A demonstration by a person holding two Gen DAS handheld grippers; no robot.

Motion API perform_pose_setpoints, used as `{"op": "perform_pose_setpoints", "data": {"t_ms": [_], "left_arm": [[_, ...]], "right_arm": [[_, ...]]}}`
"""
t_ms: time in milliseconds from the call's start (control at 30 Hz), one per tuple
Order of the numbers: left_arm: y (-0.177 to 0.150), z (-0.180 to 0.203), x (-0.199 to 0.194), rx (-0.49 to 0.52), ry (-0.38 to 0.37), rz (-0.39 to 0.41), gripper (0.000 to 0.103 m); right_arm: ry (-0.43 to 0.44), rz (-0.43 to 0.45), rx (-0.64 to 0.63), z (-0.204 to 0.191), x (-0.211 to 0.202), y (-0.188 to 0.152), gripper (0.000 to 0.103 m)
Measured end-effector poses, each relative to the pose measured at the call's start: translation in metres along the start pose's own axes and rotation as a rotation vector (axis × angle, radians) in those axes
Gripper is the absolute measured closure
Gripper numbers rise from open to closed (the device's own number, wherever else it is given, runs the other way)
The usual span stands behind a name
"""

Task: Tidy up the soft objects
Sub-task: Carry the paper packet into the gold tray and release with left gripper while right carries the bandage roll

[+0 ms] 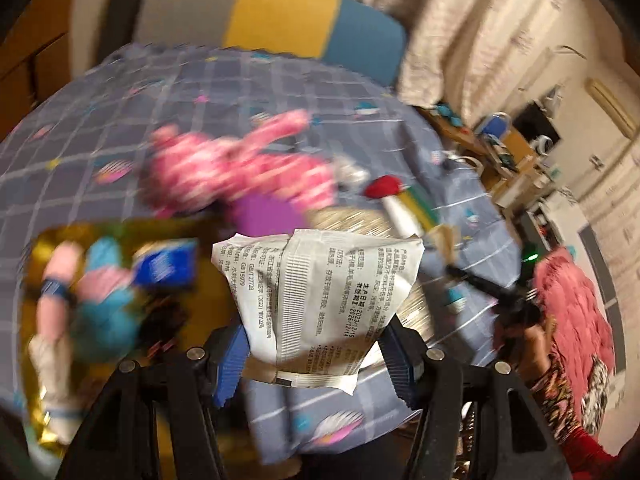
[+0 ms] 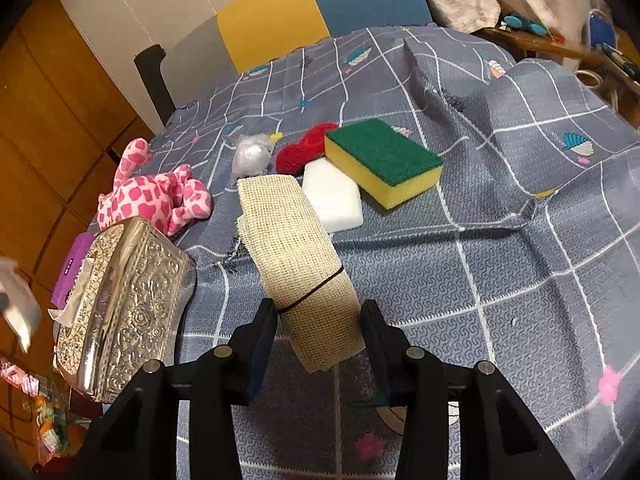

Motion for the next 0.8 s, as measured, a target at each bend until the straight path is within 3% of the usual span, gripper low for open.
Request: {"op": "perform_pose_setpoints", "data": {"t_ms": [167, 333, 500, 667, 800], "left_arm": [[-0.038, -0.059, -0.018, -0.094, 0.077, -0.019, 0.042], [-0.064, -0.101, -0.013, -0.198, 0.079, -0.064, 0.042], [-0.085, -0.137, -0.006, -0.264, 0.126, -0.136, 0.042], [-0.104, -0.157, 0.000, -0.251, 0.189, -0.221, 0.041], [-0.113, -0.171, 0.006, -0.209, 0.296, -0.254, 0.039]], "right_arm": [[-0.005, 0.029, -0.001, 0.000, -0.008, 0.003, 0.059], [-0.016, 0.063, -0.016, -0.003, -0.015, 0.004, 0.059], [0.004, 0.096, 0.062, 0.000, -0.032, -0.002, 0.059], [0.019, 0.142, 0.084, -0.010, -0.059, -0.007, 0.059], [0.033, 0.180, 0.057, -0.031, -0.081, -0.004, 0.059]]}}
Point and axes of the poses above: each gripper's, at about its wrist camera, not at the fingertips, and x roughly the way its jaws point, z to its right, y to its top, the point moved 8 cm from there along x, roughly the way its jaws point, and after that the axes turned 10 degrees about -y, right-handed, at the moved point
